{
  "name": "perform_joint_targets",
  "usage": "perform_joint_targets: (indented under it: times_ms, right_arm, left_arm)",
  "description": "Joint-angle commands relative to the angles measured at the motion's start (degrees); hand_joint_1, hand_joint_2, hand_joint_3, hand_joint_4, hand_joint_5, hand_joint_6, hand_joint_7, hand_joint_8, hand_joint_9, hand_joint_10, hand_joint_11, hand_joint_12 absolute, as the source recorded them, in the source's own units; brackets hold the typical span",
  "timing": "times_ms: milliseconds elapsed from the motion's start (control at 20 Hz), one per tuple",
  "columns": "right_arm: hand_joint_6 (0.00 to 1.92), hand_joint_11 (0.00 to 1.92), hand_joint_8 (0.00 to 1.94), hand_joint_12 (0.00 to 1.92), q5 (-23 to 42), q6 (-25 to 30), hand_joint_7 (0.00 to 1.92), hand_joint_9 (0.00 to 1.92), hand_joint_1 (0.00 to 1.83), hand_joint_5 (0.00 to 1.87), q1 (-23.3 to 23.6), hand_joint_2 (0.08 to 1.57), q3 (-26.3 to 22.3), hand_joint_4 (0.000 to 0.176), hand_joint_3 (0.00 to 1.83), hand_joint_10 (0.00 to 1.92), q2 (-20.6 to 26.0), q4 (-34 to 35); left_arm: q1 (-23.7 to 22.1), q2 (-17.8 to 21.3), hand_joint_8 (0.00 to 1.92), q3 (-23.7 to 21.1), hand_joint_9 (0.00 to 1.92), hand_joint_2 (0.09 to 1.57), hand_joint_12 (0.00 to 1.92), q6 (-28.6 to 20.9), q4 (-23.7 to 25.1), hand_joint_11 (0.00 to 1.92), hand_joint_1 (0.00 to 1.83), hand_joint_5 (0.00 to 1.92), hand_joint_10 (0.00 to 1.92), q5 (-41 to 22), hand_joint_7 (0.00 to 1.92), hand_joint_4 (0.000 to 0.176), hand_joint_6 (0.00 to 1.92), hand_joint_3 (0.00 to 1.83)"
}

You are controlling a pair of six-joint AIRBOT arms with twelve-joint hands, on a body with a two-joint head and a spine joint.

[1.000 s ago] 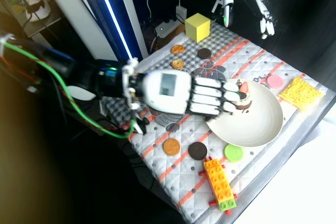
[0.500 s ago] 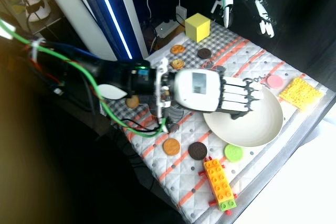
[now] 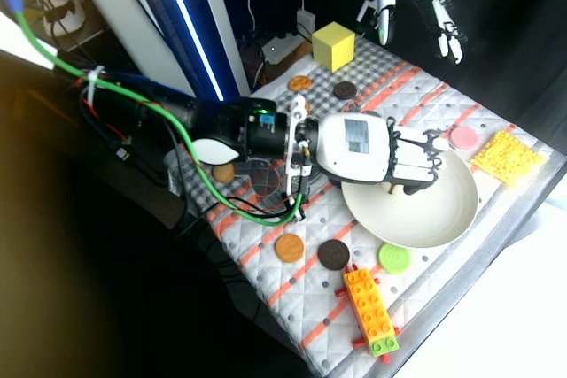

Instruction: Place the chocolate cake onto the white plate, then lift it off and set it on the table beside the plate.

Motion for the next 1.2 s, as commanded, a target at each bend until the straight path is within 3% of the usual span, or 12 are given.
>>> perform_joint_targets:
  times_ms: [0,100,150,200,250,300,600,700,850,950,1000,1150]
  right_arm:
    - [0.12,0.00,0.03,1.54,5.9,0.1,0.21,0.01,1.00,0.11,0.7,1.10,0.4,0.000,0.00,0.69,0.0,0.1]
    - [0.46,0.23,0.18,1.76,4.9,0.1,0.45,0.33,1.12,0.25,0.7,1.12,1.0,0.000,0.00,1.11,-0.3,0.2]
    - [0.79,0.41,0.54,1.79,4.8,0.1,0.43,0.43,1.17,0.21,0.7,1.13,1.1,0.000,0.00,1.32,-0.3,0.2]
    - [0.79,0.41,0.54,1.79,4.7,0.1,0.43,0.43,1.17,0.21,0.7,1.13,1.1,0.000,0.00,1.32,-0.3,0.2]
    - [1.47,1.00,1.53,1.92,4.7,0.1,0.65,0.90,1.19,0.50,0.8,1.29,1.1,0.000,0.02,1.76,-0.3,0.2]
    - [1.50,1.09,1.61,1.92,4.6,0.1,0.73,0.95,1.17,0.48,0.9,1.31,1.1,0.000,0.01,1.81,-0.3,0.2]
    - [1.58,0.95,1.65,1.92,4.5,0.1,0.70,0.79,1.12,0.48,4.0,1.34,0.0,0.000,0.01,1.86,-0.3,-1.4]
    - [1.56,1.17,1.77,1.92,5.5,0.1,0.70,1.01,1.15,0.45,5.4,1.36,-1.9,0.000,0.01,1.92,1.7,-2.4]
    - [1.77,0.70,1.74,1.92,8.7,0.1,0.57,0.59,1.04,0.41,5.6,1.40,-6.2,0.000,0.01,1.86,6.6,-2.3]
    - [1.60,0.98,1.78,1.92,10.0,0.1,0.67,0.84,1.13,0.43,5.6,1.37,-9.8,0.000,0.00,1.92,10.6,-3.0]
    - [1.69,0.79,1.79,1.92,10.8,0.1,0.60,0.62,1.07,0.42,5.5,1.39,-11.6,0.000,0.00,1.92,12.3,-3.3]
    - [1.78,0.58,1.79,1.92,14.6,0.1,0.49,0.56,1.21,0.34,2.4,1.40,-17.4,0.000,0.02,1.85,18.5,-3.7]
  left_arm:
    - [-0.2,-0.1,0.00,0.4,0.09,1.17,0.39,-0.7,0.5,0.00,0.90,0.25,0.03,-6.8,0.16,0.047,0.01,0.00]
    - [-0.2,-0.2,0.00,0.5,0.08,1.17,0.25,-1.0,0.5,0.00,0.89,0.27,0.02,-6.9,0.15,0.054,0.01,0.00]
    - [-0.2,-0.2,0.00,0.5,0.08,1.17,0.23,-1.0,0.4,0.00,0.89,0.26,0.02,-6.9,0.15,0.052,0.01,0.00]
    - [-0.2,-0.2,0.00,0.5,0.08,1.17,0.23,-1.0,0.4,0.00,0.89,0.26,0.02,-6.9,0.15,0.052,0.01,0.00]
    - [-0.2,-0.2,0.00,0.5,0.08,1.17,0.23,-1.0,0.3,0.00,0.86,0.25,0.02,-6.9,0.15,0.052,0.00,0.00]
    - [-0.2,-0.2,0.00,0.5,0.08,1.17,0.23,-1.0,0.2,0.00,0.84,0.25,0.02,-6.9,0.15,0.054,0.00,0.00]
    - [-0.1,-0.4,0.00,0.6,0.10,1.17,0.34,-1.0,-0.2,0.00,0.81,0.26,0.03,-7.0,0.18,0.053,0.01,0.00]
    - [-0.1,-0.4,0.00,0.6,0.08,1.17,0.19,-1.0,-0.4,0.00,0.79,0.27,0.01,-7.0,0.15,0.066,0.01,0.00]
    - [-0.1,-0.4,0.00,0.5,0.12,1.16,0.50,-1.0,-0.8,0.00,0.82,0.27,0.03,-6.9,0.17,0.056,0.01,0.00]
    - [0.0,-0.3,0.00,0.3,0.11,1.16,0.48,-1.0,-1.2,0.00,0.84,0.26,0.03,-6.9,0.17,0.054,0.00,0.00]
    - [0.2,-0.3,0.00,0.3,0.12,1.16,0.58,-1.0,-1.5,0.00,0.82,0.25,0.03,-6.9,0.18,0.049,0.00,0.00]
    - [1.2,-0.2,0.00,0.0,0.11,1.16,0.53,-1.0,-2.4,0.00,0.85,0.26,0.04,-7.5,0.18,0.044,0.00,0.00]
